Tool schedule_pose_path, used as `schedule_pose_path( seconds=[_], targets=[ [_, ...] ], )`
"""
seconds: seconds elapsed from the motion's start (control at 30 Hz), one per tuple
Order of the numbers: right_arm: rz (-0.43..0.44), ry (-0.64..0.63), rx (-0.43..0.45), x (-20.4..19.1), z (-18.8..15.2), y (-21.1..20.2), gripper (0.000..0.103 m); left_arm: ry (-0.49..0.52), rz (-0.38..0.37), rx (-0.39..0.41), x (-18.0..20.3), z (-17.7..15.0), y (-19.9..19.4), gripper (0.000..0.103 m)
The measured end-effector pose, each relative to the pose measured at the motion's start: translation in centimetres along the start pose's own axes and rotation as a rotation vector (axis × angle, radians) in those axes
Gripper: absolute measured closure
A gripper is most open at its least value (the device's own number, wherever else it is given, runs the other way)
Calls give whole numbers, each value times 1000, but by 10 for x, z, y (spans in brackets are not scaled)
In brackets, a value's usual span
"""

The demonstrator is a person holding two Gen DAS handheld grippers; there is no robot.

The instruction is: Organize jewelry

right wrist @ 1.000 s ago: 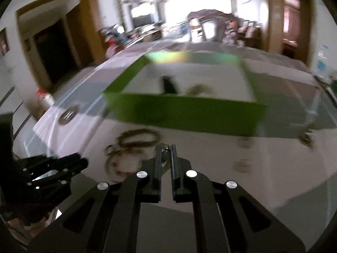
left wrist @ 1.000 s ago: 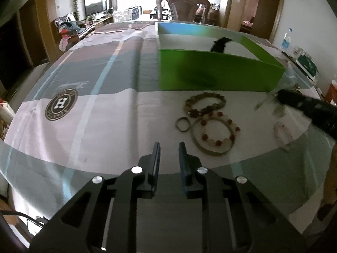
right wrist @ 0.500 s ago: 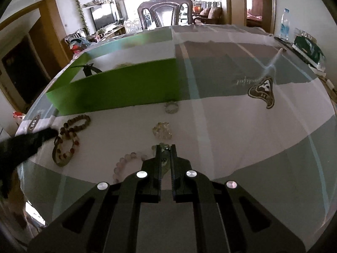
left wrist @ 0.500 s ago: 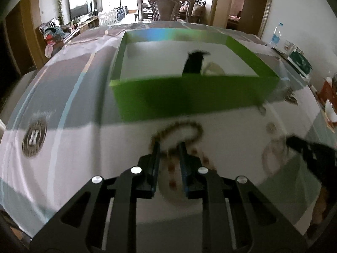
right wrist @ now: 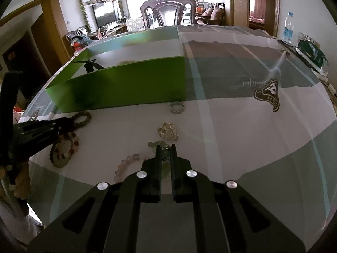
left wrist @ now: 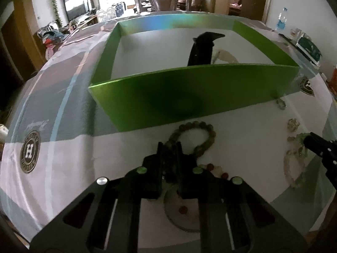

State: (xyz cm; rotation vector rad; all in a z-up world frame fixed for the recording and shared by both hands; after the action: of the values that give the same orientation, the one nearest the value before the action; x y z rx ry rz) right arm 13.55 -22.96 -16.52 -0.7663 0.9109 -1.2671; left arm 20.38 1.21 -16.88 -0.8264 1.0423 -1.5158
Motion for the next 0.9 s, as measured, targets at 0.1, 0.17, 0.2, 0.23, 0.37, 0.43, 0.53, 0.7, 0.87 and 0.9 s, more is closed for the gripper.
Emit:
schedule_pose_path(
  seconds=[0.1, 0.17, 0.2, 0.23, 0.37, 0.43, 0.53, 0.7, 0.87, 0.9],
  targets=[
    [5, -6, 20, 0, 9, -10, 95, -11, -26, 38, 2, 0, -20, 92],
    [11, -19, 46, -4, 18, -22, 95, -15, -42, 75, 3, 3, -40, 92],
    [20, -23, 57, -5, 22, -27, 95, -15, -50, 90, 3, 4, -49, 92],
    [28, -28, 70, -7, 27, -33, 95, -13, -61, 113, 3, 6, -63, 92],
    [46, -66, 132, -19, 52, -59, 95, -5, -73, 171, 3, 24, -95, 92],
    [52, -83, 169, -27, 69, -70, 95, -16, -63, 197, -1, 34, -108, 92],
    [58, -112, 198, -41, 92, -79, 95, -32, -43, 239, -5, 55, -124, 92],
    [38, -115, 195, -54, 135, -64, 95, -59, -9, 258, -10, 94, -129, 92],
    [16, -85, 70, -57, 154, -9, 95, -78, 15, 182, -8, 115, -91, 92],
    [11, -79, 56, -57, 155, -2, 95, -77, 18, 169, -7, 117, -83, 91]
  ],
)
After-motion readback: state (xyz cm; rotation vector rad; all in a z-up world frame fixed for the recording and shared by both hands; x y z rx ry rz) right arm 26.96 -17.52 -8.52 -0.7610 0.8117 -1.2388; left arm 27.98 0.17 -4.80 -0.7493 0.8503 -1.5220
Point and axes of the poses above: each gripper's, at about its wrist camera, not at the fingertips, and y roughly the way its jaws point, x to its right, z to its top, the point moved 7 cm from there along y, roughly the way its jaws point, and after that the axes turned 13 degrees about -x, right-handed, at the moved point
